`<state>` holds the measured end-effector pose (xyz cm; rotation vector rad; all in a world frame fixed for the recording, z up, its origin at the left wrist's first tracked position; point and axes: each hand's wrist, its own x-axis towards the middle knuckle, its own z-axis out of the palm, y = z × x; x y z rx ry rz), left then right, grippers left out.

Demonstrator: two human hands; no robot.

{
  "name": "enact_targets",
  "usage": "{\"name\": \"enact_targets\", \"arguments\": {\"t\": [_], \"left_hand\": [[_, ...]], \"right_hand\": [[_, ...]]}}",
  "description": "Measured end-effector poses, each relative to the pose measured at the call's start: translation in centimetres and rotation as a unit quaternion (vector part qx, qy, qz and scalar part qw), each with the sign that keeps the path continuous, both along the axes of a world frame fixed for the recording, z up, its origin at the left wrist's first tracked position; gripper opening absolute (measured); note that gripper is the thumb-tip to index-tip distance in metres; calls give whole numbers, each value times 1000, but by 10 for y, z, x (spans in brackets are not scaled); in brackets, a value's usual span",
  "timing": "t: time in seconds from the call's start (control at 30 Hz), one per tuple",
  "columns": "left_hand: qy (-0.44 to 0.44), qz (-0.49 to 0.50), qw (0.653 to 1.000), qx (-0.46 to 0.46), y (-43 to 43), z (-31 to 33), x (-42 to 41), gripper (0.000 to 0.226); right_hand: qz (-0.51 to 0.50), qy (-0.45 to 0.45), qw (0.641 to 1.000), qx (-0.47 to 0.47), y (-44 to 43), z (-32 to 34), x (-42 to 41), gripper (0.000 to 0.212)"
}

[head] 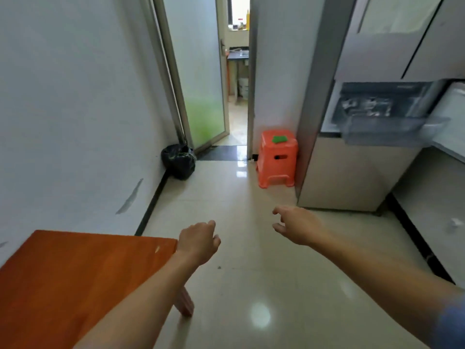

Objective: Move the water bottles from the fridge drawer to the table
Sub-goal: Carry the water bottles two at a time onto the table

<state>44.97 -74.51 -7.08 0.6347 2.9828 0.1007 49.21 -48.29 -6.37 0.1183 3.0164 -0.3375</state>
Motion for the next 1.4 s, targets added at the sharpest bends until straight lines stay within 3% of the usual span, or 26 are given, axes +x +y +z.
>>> {"name": "enact_targets", "arguments": {"t": [0.23, 0.47, 0.6, 0.8, 1.1, 1.4], "left_hand": [[-16, -106, 994, -13, 139, -18, -108, 28], [0, -215, 977, 15, 284, 9, -226, 25], [-7, -270, 962, 50, 369, 18, -260, 22], [-2, -337, 941, 27, 502, 15, -290, 22], [-9, -302, 951, 70, 692, 23, -347, 22], [-7, -270, 954, 128, 798, 3, -404, 23]], "right_hand": [[-106, -24, 994, 11, 124, -19, -44, 45], [-224, -10, 974, -8, 241, 1, -104, 43], [-287, 4, 958, -21, 304, 4, -109, 43], [-354, 10, 935, -27, 413, -8, -117, 43], [-357, 35, 932, -51, 609, -2, -186, 43], [-353, 127, 926, -46, 728, 4, -274, 30]]}}
